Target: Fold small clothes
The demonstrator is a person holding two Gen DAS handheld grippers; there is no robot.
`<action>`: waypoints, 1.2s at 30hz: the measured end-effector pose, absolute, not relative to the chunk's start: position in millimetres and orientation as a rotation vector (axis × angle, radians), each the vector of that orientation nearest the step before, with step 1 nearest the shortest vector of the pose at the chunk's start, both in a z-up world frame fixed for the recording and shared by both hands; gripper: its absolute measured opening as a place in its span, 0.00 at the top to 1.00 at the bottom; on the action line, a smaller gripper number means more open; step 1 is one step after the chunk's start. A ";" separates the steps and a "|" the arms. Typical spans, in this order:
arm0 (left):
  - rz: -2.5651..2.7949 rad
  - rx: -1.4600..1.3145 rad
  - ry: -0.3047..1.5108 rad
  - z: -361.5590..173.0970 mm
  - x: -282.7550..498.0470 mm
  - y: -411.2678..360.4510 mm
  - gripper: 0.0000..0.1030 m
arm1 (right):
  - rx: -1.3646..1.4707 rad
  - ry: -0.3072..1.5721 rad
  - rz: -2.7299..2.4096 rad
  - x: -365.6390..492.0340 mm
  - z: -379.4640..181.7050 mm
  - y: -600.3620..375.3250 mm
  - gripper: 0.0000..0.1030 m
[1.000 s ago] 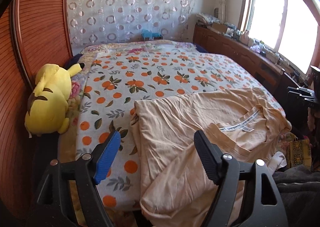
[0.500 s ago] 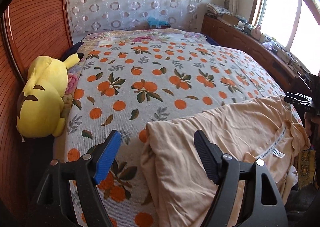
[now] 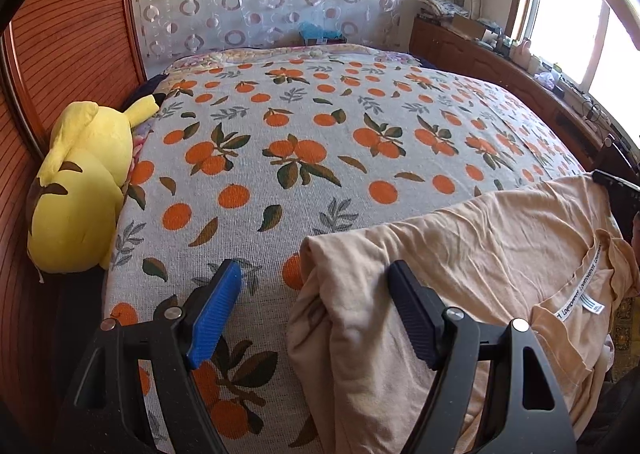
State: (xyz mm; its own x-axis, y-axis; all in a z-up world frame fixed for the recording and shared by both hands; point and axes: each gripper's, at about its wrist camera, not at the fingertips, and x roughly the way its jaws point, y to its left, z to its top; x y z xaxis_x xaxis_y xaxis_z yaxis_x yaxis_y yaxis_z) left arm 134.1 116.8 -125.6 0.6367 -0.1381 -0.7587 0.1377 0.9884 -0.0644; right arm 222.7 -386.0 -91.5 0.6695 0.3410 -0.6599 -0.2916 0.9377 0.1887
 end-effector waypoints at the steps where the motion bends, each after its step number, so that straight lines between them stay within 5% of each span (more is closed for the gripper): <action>1: -0.154 0.006 0.863 -126.0 133.7 115.9 0.26 | 0.092 0.746 0.341 220.2 -89.3 -391.7 0.93; 7: -0.150 0.013 0.864 -126.5 135.8 115.2 0.24 | 0.066 0.748 0.344 218.6 -89.4 -387.1 0.92; 13: -0.154 0.006 0.860 -126.3 137.5 117.3 0.24 | 0.024 0.752 0.352 224.0 -91.4 -379.0 0.43; 16: -0.157 0.000 0.863 -125.9 137.9 118.0 0.24 | -0.009 0.787 0.339 231.0 -98.9 -378.5 0.39; 26: -0.219 -0.037 0.886 -121.2 145.9 118.1 0.48 | -0.020 0.832 0.356 246.7 -113.4 -376.5 0.39; 28: -0.234 -0.042 0.885 -121.1 146.2 115.9 0.59 | -0.029 0.831 0.365 245.1 -114.8 -373.3 0.39; 30: -0.261 -0.055 0.889 -121.6 144.5 114.0 0.70 | -0.039 0.828 0.384 241.6 -115.5 -370.3 0.49; 33: -0.287 -0.059 0.895 -121.3 140.0 109.5 0.85 | -0.057 0.834 0.416 234.3 -114.8 -366.9 0.81; 36: -0.305 -0.065 0.862 -108.6 126.8 104.7 0.88 | -0.053 0.825 0.454 224.2 -110.3 -363.4 0.88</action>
